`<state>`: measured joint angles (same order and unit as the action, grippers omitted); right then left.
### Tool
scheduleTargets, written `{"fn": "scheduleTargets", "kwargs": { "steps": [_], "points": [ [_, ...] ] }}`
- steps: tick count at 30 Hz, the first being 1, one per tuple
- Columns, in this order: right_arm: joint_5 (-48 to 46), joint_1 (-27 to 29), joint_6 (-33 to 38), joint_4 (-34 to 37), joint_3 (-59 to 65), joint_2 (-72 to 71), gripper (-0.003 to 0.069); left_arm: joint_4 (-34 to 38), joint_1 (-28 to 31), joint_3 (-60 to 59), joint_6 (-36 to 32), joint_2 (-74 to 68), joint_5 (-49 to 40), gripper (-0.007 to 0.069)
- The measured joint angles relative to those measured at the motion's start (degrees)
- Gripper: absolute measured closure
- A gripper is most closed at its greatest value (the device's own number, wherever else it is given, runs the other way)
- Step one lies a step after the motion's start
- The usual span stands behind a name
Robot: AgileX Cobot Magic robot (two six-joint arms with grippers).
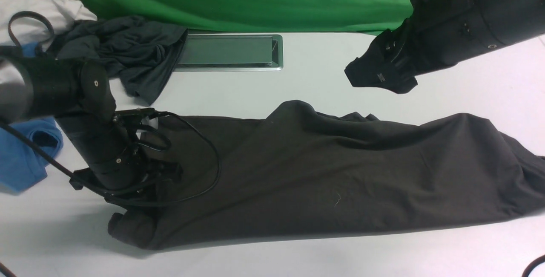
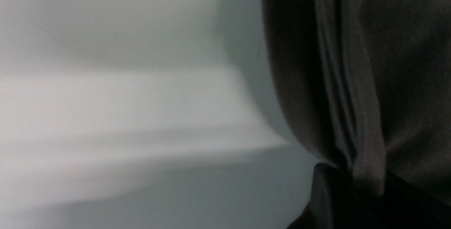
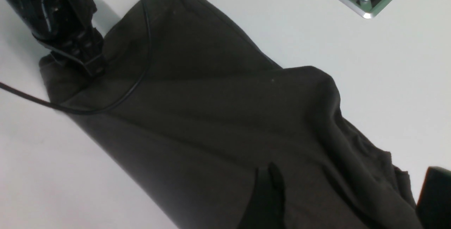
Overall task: Fold a long-sleeved shirt on a white desktop.
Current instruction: 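Grasp the waist and leg ends of the folded dark trousers and straighten them on the table, then fold the garment over onto itself on the table with the left gripper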
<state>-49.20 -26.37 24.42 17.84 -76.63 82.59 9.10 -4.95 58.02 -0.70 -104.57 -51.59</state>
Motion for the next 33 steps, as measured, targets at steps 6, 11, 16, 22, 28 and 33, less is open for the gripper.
{"fn": "scheduleTargets", "kwargs": {
  "steps": [6, 11, 16, 22, 28, 33],
  "points": [
    [0.3, 0.2, -2.3, -0.9, 0.0, -3.3, 0.0144, 2.4, 7.9, -2.3, 0.2, 3.7, 4.3, 0.0566],
    [-0.3, 3.6, -5.5, -1.6, 0.0, -9.6, 0.0158, 7.9, 22.1, -2.4, -4.7, 8.0, 6.5, 0.0566],
    [-0.3, 7.0, -6.0, -2.0, 0.0, -14.6, 0.0377, 21.7, 30.9, -2.5, -15.3, 9.3, 6.3, 0.0566],
    [0.3, 8.2, -6.2, -2.9, 0.0, -19.2, 0.0629, 43.3, 31.4, 0.4, -30.4, 9.3, 0.2, 0.0567],
    [2.5, 8.2, -6.2, -3.0, 0.0, -21.8, 0.0638, 50.2, 20.2, 13.2, -32.0, 10.1, -1.7, 0.0568],
    [2.7, 8.2, -6.2, -3.0, 0.0, -22.2, 0.0630, 50.0, 2.9, 27.6, -28.4, 8.0, -1.0, 0.0568]
  ]
}}
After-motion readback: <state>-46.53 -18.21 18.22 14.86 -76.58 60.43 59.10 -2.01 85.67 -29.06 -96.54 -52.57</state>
